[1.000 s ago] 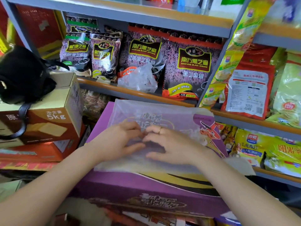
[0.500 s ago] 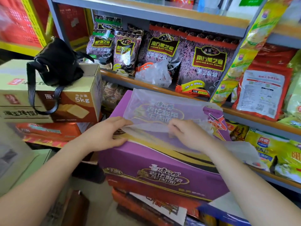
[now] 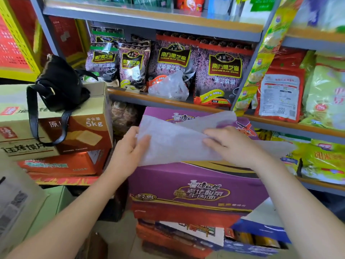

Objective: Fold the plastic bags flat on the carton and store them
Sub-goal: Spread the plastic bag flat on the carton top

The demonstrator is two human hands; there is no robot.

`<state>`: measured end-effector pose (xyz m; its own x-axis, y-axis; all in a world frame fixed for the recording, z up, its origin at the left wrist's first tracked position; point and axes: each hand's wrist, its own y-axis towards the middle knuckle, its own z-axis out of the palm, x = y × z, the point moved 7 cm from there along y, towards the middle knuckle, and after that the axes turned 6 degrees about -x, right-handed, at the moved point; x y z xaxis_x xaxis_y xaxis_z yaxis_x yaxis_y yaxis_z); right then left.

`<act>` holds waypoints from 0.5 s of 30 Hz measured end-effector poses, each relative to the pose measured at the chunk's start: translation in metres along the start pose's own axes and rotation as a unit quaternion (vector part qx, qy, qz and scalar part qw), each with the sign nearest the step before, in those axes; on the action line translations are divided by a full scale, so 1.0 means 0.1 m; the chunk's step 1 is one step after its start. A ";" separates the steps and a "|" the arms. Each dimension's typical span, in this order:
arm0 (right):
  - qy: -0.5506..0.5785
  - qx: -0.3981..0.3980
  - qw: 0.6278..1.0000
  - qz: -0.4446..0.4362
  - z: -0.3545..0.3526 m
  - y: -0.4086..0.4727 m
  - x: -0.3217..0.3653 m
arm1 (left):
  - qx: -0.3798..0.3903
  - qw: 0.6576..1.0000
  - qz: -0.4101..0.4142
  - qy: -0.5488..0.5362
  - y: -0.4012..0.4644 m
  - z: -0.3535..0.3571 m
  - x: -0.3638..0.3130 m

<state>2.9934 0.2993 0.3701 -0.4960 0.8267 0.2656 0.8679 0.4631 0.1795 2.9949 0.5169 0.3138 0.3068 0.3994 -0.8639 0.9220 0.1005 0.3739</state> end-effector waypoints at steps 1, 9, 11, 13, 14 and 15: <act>0.017 -0.006 1.000 -0.001 -0.04 0.02 0.01 | 0.005 1.000 -0.020 -0.015 -0.05 -0.02 0.05; -0.081 0.061 0.995 -0.003 0.34 0.57 -0.11 | -0.018 0.980 0.044 0.195 -0.18 0.01 0.20; -0.098 0.093 0.991 0.002 0.53 0.69 -0.21 | -0.019 0.968 0.065 0.242 -0.14 0.04 0.19; -0.090 0.099 0.991 0.010 0.65 0.77 -0.29 | -0.028 0.963 0.068 0.259 -0.09 0.06 0.18; -0.080 0.095 0.992 0.018 0.68 0.80 -0.32 | -0.034 0.963 0.061 0.262 -0.06 0.08 0.17; -0.073 0.090 0.993 0.026 0.71 0.82 -0.36 | -0.039 0.962 0.052 0.263 -0.02 0.09 0.16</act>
<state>3.0841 0.3302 0.3083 -0.4531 0.8824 0.1267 0.8892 0.4574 -0.0059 3.0001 0.5148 0.2961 0.2151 0.8155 -0.5373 0.8656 0.0956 0.4916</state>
